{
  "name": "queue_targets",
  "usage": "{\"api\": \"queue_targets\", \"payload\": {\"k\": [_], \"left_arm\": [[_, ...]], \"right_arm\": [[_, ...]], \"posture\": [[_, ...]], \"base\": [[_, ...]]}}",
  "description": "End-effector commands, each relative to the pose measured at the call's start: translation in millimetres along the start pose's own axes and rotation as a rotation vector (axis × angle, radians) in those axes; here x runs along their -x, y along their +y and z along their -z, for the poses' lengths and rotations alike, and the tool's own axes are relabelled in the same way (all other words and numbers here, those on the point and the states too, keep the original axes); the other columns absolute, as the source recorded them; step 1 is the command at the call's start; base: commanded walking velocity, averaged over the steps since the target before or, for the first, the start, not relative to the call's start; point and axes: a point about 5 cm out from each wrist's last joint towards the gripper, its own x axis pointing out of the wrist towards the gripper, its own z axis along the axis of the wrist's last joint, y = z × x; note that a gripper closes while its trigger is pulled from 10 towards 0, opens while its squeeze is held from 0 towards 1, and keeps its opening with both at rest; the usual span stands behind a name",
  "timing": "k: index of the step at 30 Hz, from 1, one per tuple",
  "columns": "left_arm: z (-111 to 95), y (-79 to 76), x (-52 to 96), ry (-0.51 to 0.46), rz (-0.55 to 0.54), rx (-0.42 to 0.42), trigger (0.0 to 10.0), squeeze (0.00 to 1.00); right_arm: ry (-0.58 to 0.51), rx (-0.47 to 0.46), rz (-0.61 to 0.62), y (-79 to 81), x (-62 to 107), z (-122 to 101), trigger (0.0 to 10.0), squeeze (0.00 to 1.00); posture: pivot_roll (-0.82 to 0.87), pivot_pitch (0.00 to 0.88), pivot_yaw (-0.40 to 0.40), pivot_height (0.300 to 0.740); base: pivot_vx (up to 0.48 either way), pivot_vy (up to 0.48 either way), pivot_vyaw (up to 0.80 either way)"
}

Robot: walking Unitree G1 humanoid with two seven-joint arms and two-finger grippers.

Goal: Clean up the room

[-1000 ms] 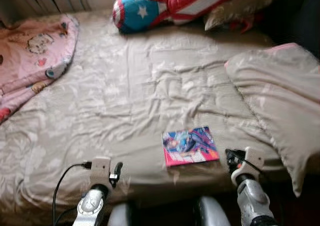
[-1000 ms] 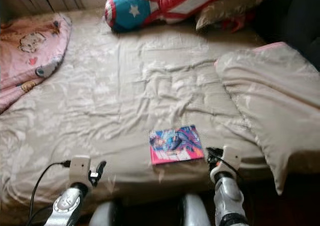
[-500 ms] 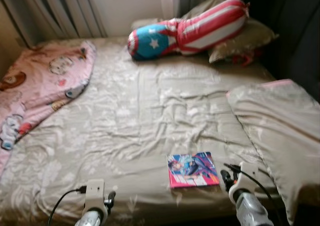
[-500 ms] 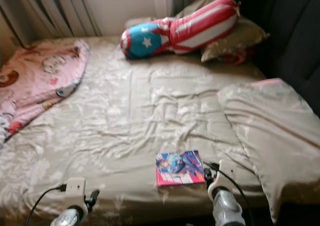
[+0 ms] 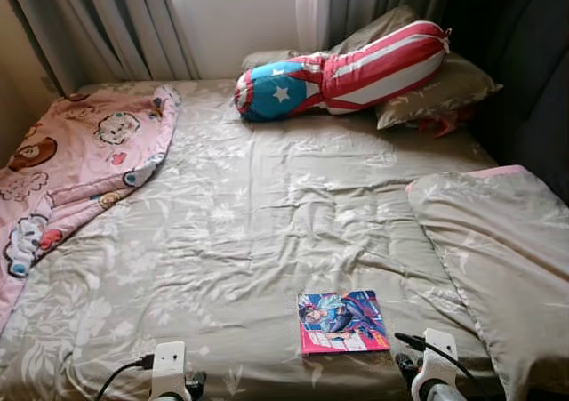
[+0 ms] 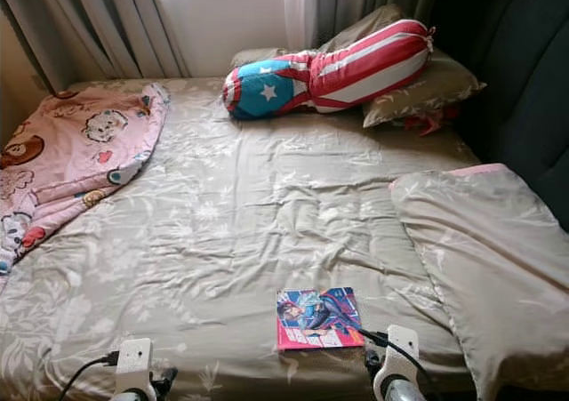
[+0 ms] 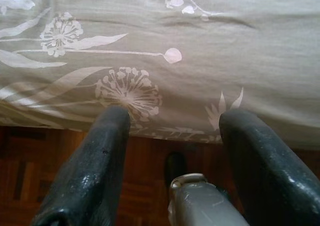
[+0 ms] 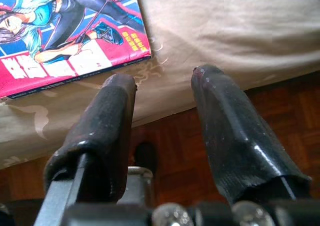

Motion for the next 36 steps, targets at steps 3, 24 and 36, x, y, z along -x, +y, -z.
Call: {"api": "queue_targets", "payload": {"k": [3, 24, 36], "left_arm": [[2.7, 1.7, 0.0, 0.028, -0.016, 0.026, 10.0, 0.0], [12.2, 4.3, 2.5, 0.065, -0.027, 0.017, 10.0, 0.0], [14.2, 5.1, 3.1, 0.068, -0.027, 0.013, 10.0, 0.0]], "right_arm": [[0.029, 0.046, -0.011, 2.4, -0.4, 1.9, 10.0, 0.0], [0.034, 0.144, -0.064, 13.0, -2.5, -3.5, 10.0, 0.0], [-0.003, 0.176, -0.059, 12.8, -4.1, -14.4, 10.0, 0.0]], "posture": [[-0.05, 0.0, -0.037, 0.74], [-0.06, 0.0, -0.009, 0.74], [-0.06, 0.0, -0.009, 0.74]], "base": [[0.0, 0.0, 0.0], [0.0, 0.0, 0.23], [0.0, 0.0, 0.53]]}}
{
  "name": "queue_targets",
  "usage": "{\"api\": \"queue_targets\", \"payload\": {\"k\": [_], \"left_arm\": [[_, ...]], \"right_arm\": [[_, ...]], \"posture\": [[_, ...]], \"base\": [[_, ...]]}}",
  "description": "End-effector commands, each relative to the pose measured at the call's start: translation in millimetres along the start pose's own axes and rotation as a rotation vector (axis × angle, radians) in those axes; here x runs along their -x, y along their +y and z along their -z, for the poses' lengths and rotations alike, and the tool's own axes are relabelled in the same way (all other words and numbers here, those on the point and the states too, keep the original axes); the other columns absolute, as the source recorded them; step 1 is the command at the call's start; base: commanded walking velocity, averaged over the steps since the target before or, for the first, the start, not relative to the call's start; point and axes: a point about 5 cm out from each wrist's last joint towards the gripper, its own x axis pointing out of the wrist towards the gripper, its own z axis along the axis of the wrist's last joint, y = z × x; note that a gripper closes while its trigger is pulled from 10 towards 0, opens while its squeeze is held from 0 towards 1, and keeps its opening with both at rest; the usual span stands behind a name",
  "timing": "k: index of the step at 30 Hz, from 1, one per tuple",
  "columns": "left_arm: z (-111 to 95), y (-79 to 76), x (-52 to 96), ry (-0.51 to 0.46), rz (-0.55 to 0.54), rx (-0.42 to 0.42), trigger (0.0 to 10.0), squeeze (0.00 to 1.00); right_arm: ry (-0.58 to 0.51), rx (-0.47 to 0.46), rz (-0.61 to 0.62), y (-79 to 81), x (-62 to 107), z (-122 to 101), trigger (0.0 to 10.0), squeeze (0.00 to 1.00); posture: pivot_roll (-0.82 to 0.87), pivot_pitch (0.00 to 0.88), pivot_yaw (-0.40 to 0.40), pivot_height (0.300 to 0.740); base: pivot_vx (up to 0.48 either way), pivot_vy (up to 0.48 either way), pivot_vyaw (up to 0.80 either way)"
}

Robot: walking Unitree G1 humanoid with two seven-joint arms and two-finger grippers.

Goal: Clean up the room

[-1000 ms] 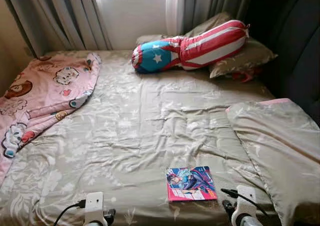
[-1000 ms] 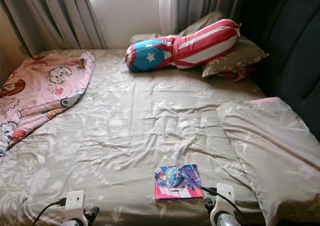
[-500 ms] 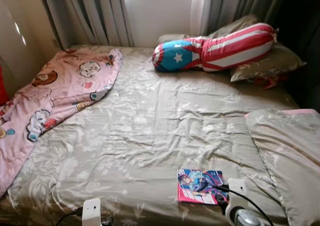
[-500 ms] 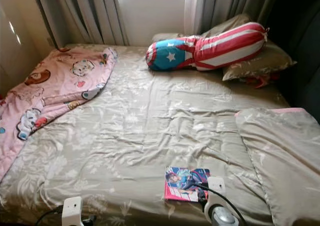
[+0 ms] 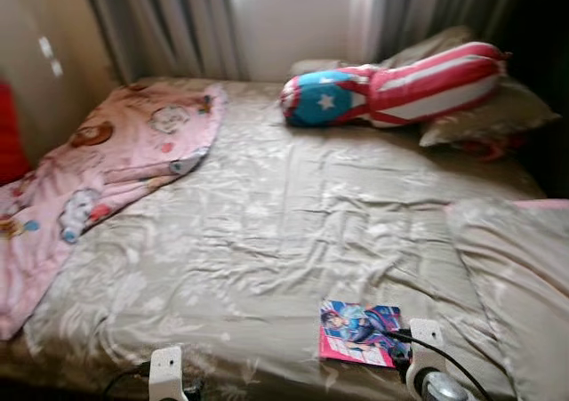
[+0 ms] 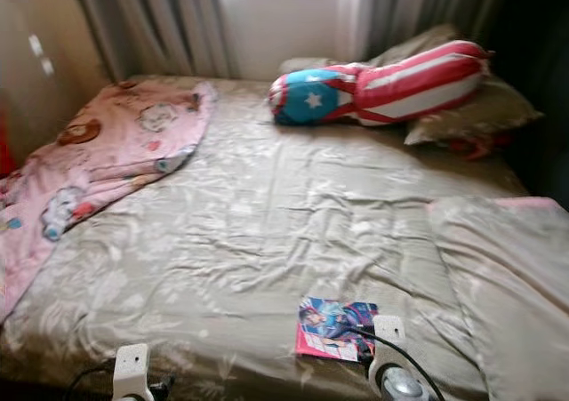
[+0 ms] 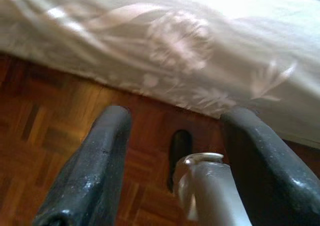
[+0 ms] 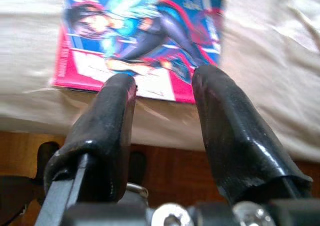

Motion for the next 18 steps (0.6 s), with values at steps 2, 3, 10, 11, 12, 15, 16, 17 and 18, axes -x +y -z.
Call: {"api": "queue_targets", "payload": {"k": [2, 3, 10, 11, 12, 15, 16, 17, 18], "left_arm": [[4.8, 2.1, 1.0, 0.02, -0.006, -0.01, 10.0, 0.0], [4.8, 2.1, 1.0, 0.02, -0.006, -0.01, 10.0, 0.0], [4.6, 2.0, 0.9, 0.019, -0.006, -0.015, 10.0, 0.0], [4.7, 1.8, 0.9, 0.02, -0.004, -0.012, 10.0, 0.0], [4.6, 1.5, 0.9, 0.02, -0.001, -0.007, 10.0, 0.0], [3.5, 0.7, 0.6, 0.017, 0.005, 0.001, 10.0, 0.0], [3.6, 0.7, 0.6, 0.018, 0.004, 0.001, 10.0, 0.0], [3.7, 0.7, 0.6, 0.02, 0.003, 0.001, 10.0, 0.0], [3.8, 0.8, 0.6, 0.021, 0.003, 0.001, 10.0, 0.0]], "right_arm": [[0.006, 0.001, -0.006, 1.1, 0.0, 0.9, 10.0, 0.0], [0.006, 0.001, -0.006, 1.1, 0.0, 0.9, 10.0, 0.0], [0.016, -0.001, -0.01, 1.7, 0.0, 2.3, 10.0, 0.0], [0.015, -0.003, -0.01, 1.7, 0.0, 2.1, 10.0, 0.0], [0.013, -0.006, -0.01, 1.8, 0.0, 2.0, 10.0, 0.0], [-0.001, -0.021, -0.02, 2.9, -0.2, 0.4, 10.0, 0.0], [-0.006, -0.021, -0.023, 3.3, -0.3, -0.4, 10.0, 0.0], [-0.009, -0.022, -0.025, 3.7, -0.4, -1.0, 10.0, 0.0], [-0.011, -0.023, -0.028, 4.0, -0.4, -1.4, 10.0, 0.0]], "posture": [[-0.06, 0.0, -0.009, 0.74], [-0.06, 0.0, -0.009, 0.74], [-0.06, 0.0, -0.008, 0.74], [-0.06, 0.0, -0.008, 0.74], [-0.06, 0.0, -0.007, 0.74], [-0.06, 0.0, -0.006, 0.74], [-0.06, 0.0, -0.006, 0.74], [-0.06, 0.0, -0.006, 0.74], [-0.06, 0.0, -0.005, 0.74]], "base": [[0.0, 0.0, 0.8], [0.0, 0.0, 0.8], [0.0, 0.0, 0.07], [0.0, 0.0, 0.0], [0.0, 0.0, 0.0], [0.0, 0.0, 0.0], [0.0, 0.262, 0.0], [0.0, 0.262, 0.0], [0.0, 0.424, 0.0]]}}
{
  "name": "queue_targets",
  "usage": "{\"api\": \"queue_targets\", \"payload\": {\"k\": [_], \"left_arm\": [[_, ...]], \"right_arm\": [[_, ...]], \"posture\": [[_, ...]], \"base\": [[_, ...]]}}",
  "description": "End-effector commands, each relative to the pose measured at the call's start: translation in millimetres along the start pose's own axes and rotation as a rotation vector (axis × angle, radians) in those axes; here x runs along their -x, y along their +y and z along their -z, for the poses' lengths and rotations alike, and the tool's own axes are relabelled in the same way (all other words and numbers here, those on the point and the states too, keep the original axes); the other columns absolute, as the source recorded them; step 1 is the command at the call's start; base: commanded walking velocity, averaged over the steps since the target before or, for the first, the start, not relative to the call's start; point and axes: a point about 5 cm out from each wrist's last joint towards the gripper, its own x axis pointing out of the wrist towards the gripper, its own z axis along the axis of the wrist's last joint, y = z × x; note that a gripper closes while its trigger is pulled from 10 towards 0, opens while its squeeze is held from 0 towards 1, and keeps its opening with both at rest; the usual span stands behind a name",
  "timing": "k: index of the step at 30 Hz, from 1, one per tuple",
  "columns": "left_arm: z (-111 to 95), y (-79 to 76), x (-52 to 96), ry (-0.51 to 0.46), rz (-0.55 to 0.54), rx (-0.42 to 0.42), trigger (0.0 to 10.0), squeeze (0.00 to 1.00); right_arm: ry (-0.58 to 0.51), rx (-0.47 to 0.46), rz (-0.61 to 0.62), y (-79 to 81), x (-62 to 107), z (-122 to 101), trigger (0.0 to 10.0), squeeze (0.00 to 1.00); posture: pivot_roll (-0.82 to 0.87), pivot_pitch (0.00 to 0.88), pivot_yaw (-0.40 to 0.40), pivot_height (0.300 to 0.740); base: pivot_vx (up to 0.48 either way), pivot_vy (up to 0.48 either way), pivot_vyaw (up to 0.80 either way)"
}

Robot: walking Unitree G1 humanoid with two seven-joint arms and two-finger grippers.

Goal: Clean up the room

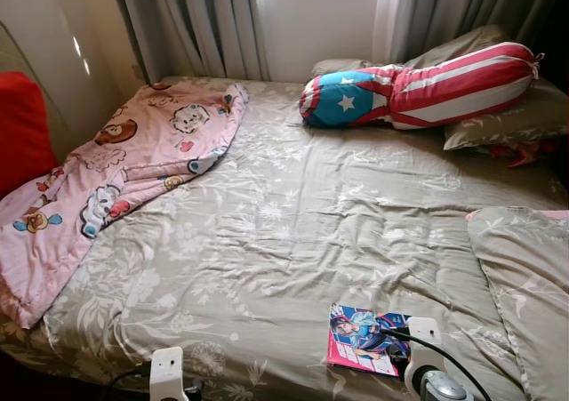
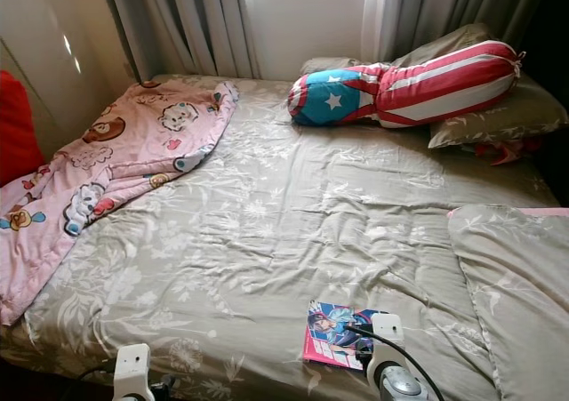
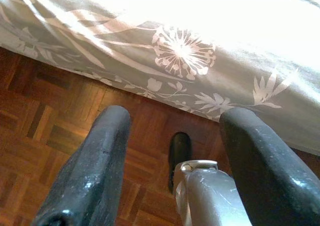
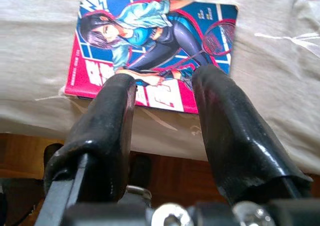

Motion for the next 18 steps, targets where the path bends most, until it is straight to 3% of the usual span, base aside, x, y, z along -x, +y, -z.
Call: {"api": "queue_targets", "payload": {"k": [1, 5, 9, 18], "left_arm": [[5.4, 2.3, 1.0, 0.026, -0.001, -0.001, 10.0, 0.0], [5.5, 2.4, 1.0, 0.026, 0.0, -0.006, 10.0, 0.0], [5.8, 2.7, 1.1, 0.027, -0.002, -0.007, 10.0, 0.0], [7.3, 2.0, 1.5, 0.029, -0.004, -0.001, 10.0, 0.0]], "right_arm": [[-0.01, -0.014, -0.012, 3.3, -0.7, -2.1, 10.0, 0.0], [-0.01, 0.024, -0.016, 3.8, -1.0, -3.4, 10.0, 0.0], [-0.01, 0.033, -0.013, 3.7, -0.8, -2.8, 10.0, 0.0], [0.0, 0.018, -0.006, 3.3, -0.4, 0.0, 10.0, 0.0]], "posture": [[-0.06, 0.0, -0.005, 0.74], [-0.06, 0.0, -0.003, 0.74], [-0.06, 0.0, -0.002, 0.74], [-0.06, 0.0, 0.0, 0.74]], "base": [[0.0, 0.48, 0.0], [0.0, 0.48, 0.0], [0.0, 0.48, 0.8], [0.0, 0.477, 0.0]]}}
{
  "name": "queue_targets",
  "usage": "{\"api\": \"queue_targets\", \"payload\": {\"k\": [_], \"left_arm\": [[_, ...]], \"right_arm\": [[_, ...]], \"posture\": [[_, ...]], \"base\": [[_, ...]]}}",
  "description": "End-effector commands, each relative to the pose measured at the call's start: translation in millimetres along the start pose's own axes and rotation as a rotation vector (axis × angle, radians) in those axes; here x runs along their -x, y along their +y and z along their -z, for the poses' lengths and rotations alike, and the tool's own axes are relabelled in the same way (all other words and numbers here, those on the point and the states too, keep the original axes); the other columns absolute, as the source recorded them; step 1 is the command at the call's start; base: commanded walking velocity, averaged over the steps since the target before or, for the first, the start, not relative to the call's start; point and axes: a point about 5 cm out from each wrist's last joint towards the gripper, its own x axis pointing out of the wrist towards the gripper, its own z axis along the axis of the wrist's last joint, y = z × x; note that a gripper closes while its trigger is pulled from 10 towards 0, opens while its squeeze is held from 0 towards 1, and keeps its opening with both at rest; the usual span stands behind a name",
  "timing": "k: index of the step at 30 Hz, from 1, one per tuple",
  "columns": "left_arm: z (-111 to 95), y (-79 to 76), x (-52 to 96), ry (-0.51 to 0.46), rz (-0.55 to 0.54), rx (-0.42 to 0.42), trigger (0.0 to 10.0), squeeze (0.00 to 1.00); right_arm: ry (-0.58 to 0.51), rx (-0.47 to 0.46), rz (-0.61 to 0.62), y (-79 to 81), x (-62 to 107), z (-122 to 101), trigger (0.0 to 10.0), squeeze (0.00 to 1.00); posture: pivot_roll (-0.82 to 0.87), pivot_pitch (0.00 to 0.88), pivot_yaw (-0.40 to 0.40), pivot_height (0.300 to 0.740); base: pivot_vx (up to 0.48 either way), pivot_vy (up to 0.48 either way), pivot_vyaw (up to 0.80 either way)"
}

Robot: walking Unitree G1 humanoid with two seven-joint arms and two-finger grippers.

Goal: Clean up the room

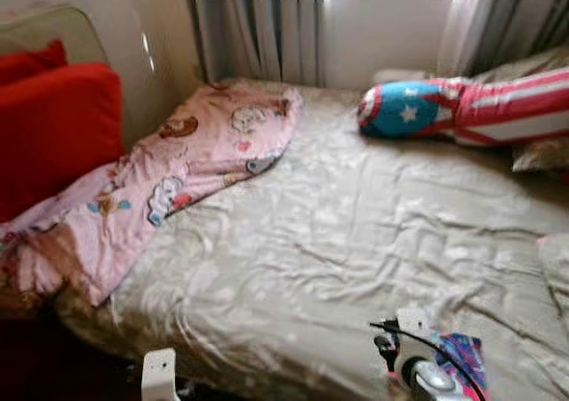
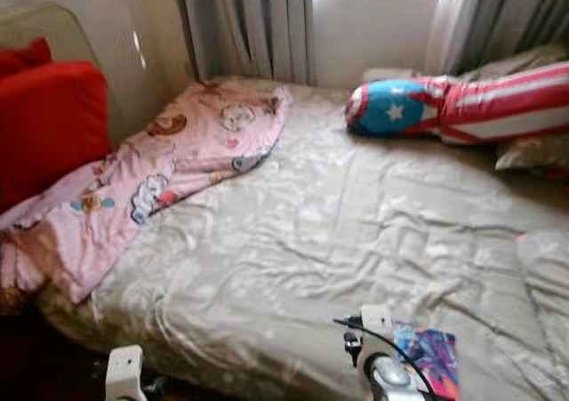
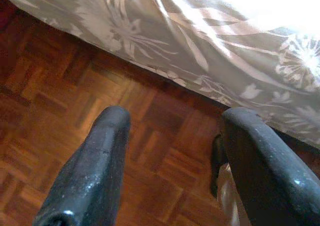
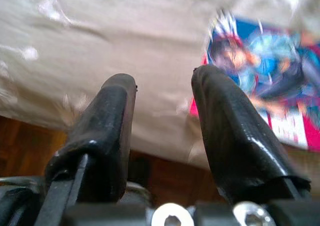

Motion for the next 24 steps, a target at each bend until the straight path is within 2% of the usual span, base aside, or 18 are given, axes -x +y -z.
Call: {"api": "queue_targets", "payload": {"k": [1, 24], "left_arm": [[4.3, -2.5, 0.6, 0.021, 0.008, -0.002, 10.0, 0.0], [3.1, -1.8, 0.3, 0.018, -0.001, 0.003, 10.0, 0.0]], "right_arm": [[0.015, -0.014, 0.011, -2.1, 1.2, 5.3, 10.0, 0.0], [0.017, -0.01, 0.023, -2.0, 0.7, 4.0, 10.0, 0.0]], "posture": [[-0.06, 0.0, 0.0, 0.74], [-0.05, 0.0, 0.001, 0.74]], "base": [[0.0, 0.469, 0.0], [0.0, 0.469, 0.0]]}}
